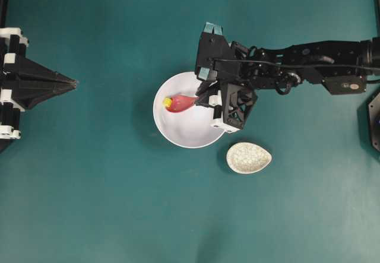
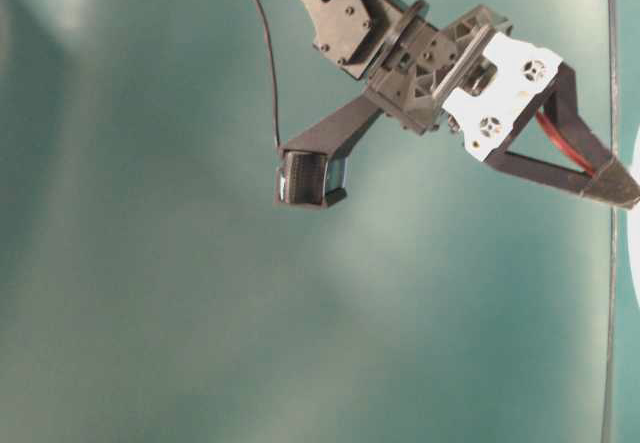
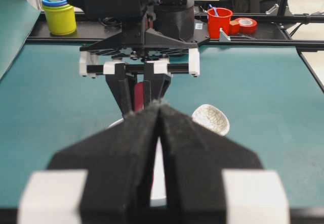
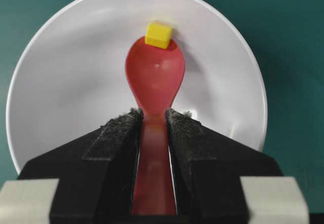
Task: Scoop the yellow hexagonal prism block from the bowl with a spoon using the right arm.
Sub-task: 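Tilt the spoon to hold the yellow block on its bowl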
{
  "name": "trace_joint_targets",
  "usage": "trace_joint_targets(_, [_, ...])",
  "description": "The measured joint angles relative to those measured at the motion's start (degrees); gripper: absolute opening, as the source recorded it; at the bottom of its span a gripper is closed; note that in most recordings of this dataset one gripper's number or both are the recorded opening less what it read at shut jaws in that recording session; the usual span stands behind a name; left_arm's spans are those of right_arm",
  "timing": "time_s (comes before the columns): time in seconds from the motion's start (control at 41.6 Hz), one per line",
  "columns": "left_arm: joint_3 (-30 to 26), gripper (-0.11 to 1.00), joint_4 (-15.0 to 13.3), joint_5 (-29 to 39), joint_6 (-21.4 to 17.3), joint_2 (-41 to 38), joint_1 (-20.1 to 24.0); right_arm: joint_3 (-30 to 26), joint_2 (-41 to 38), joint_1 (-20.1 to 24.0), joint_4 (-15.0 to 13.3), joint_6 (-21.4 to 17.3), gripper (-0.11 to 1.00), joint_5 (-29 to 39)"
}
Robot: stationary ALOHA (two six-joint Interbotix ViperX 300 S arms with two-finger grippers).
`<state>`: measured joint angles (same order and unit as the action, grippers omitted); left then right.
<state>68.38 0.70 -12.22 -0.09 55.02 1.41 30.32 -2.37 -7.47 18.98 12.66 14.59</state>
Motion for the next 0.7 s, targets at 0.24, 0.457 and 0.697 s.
trace_joint_targets(0.24, [0.0, 0.0, 0.0, 0.0, 0.0, 0.0, 0.0, 1.14, 0.62, 0.79, 0.0, -0.09, 0.23, -2.11])
trace_joint_targets(0.457, [0.0, 0.0, 0.0, 0.0, 0.0, 0.0, 0.0, 2.2, 1.05, 1.41, 0.09, -0.18, 0.23, -4.04])
trace_joint_targets(0.697, [0.0, 0.0, 0.0, 0.18, 0.0, 0.0, 0.0, 4.04, 1.76, 2.2, 0.0, -0.26, 0.23, -7.82])
